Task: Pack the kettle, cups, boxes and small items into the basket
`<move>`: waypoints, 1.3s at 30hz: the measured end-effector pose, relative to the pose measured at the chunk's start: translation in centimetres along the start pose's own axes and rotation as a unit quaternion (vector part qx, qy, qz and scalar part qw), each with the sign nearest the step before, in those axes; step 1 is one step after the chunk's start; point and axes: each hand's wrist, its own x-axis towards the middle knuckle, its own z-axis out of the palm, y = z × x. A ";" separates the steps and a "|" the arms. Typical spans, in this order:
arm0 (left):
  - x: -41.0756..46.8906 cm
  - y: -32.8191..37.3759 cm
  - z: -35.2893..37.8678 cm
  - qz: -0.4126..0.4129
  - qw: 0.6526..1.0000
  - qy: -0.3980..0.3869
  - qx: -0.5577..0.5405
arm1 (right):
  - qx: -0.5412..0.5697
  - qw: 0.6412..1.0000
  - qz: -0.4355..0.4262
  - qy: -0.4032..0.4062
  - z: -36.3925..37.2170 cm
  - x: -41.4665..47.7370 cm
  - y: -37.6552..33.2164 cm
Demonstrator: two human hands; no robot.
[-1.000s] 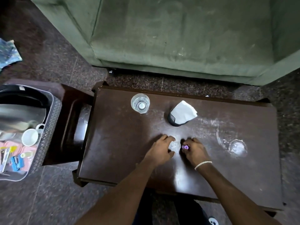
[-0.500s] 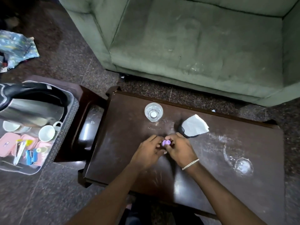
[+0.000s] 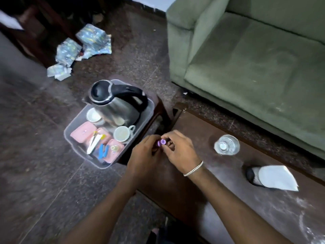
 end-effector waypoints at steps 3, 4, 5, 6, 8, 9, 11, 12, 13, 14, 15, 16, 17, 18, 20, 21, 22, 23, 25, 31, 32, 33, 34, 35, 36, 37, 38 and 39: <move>-0.1 -2.4 -3.2 -0.020 0.998 0.051 0.025 | 0.011 0.999 -0.031 -0.024 3.4 2.4 -2.4; -0.3 -3.3 -4.1 -0.031 0.997 0.065 0.030 | 0.012 0.998 -0.042 -0.034 4.5 3.1 -3.1; -0.4 -4.1 -4.9 -0.038 0.996 0.077 0.034 | 0.012 0.998 -0.052 -0.043 5.5 3.7 -3.7; -0.7 -5.2 -5.7 -0.044 0.994 0.089 0.035 | 0.012 0.996 -0.062 -0.056 6.7 4.2 -4.4; -1.5 -7.3 -7.0 -0.054 0.992 0.107 0.032 | 0.007 0.993 -0.081 -0.084 8.9 5.1 -5.5; -2.1 -8.2 -7.6 -0.058 0.991 0.118 0.031 | -0.002 0.991 -0.087 -0.098 9.9 5.4 -6.0; -3.1 -9.8 -8.3 -0.077 0.985 0.147 0.051 | -0.023 0.988 -0.094 -0.121 11.7 5.9 -6.8; -3.7 -10.7 -8.6 -0.093 0.980 0.163 0.070 | -0.035 0.986 -0.097 -0.133 12.6 6.2 -7.1; -4.2 -11.5 -8.7 -0.109 0.975 0.174 0.089 | -0.048 0.983 -0.101 -0.146 13.5 6.6 -7.5; -4.6 -12.1 -8.9 -0.125 0.970 0.181 0.107 | -0.063 0.979 -0.109 -0.159 14.2 6.9 -7.7; -4.9 -12.6 -8.9 -0.138 0.966 0.183 0.123 | -0.081 0.975 -0.121 -0.169 14.8 7.1 -7.8; -5.3 -13.0 -9.0 -0.151 0.962 0.180 0.138 | -0.101 0.970 -0.133 -0.180 15.5 7.3 -7.9; -5.6 -13.5 -9.1 -0.160 0.960 0.173 0.152 | -0.121 0.964 -0.144 -0.188 16.1 7.4 -7.9; -5.8 -13.8 -9.1 -0.168 0.959 0.161 0.162 | -0.146 0.958 -0.152 -0.195 16.8 7.4 -7.9; -6.1 -14.3 -9.0 -0.178 0.961 0.131 0.169 | -0.199 0.942 -0.165 -0.214 17.8 7.1 -7.7; -6.1 -14.6 -9.0 -0.180 0.961 0.120 0.171 | -0.221 0.934 -0.172 -0.221 18.3 6.9 -7.4; -6.1 -14.7 -9.0 -0.183 0.961 0.114 0.173 | -0.237 0.928 -0.178 -0.225 18.7 6.7 -7.2; -6.0 -14.9 -8.9 -0.185 0.961 0.112 0.174 | -0.247 0.924 -0.182 -0.227 19.0 6.6 -6.9; -5.8 -15.1 -9.0 -0.189 0.960 0.118 0.170 | -0.253 0.923 -0.183 -0.224 19.3 6.6 -6.6; -5.6 -15.5 -9.1 -0.181 0.964 0.123 0.153 | -0.267 0.920 -0.183 -0.219 19.6 6.6 -6.3; -5.6 -15.6 -9.1 -0.183 0.964 0.120 0.152 | -0.270 0.919 -0.183 -0.221 19.6 6.6 -6.4; -5.5 -15.7 -9.0 -0.185 0.964 0.115 0.151 | -0.273 0.918 -0.184 -0.222 19.7 6.7 -6.3; -5.5 -15.7 -8.9 -0.185 0.965 0.110 0.149 | -0.270 0.919 -0.181 -0.224 19.5 6.7 -6.3; -5.4 -15.7 -8.9 -0.182 0.966 0.111 0.144 | -0.266 0.920 -0.182 -0.223 19.5 6.8 -6.4; -5.5 -15.4 -9.0 -0.183 0.967 0.109 0.142 | -0.257 0.923 -0.180 -0.222 19.2 6.7 -6.5; -5.6 -15.6 -8.9 -0.179 0.968 0.113 0.137 | -0.242 0.928 -0.182 -0.217 18.9 6.7 -6.5; -5.6 -15.4 -9.1 -0.183 0.966 0.122 0.137 | -0.232 0.933 -0.178 -0.209 18.5 6.7 -6.7; -5.7 -15.3 -9.0 -0.183 0.965 0.132 0.130 | -0.219 0.938 -0.175 -0.204 18.2 6.7 -6.6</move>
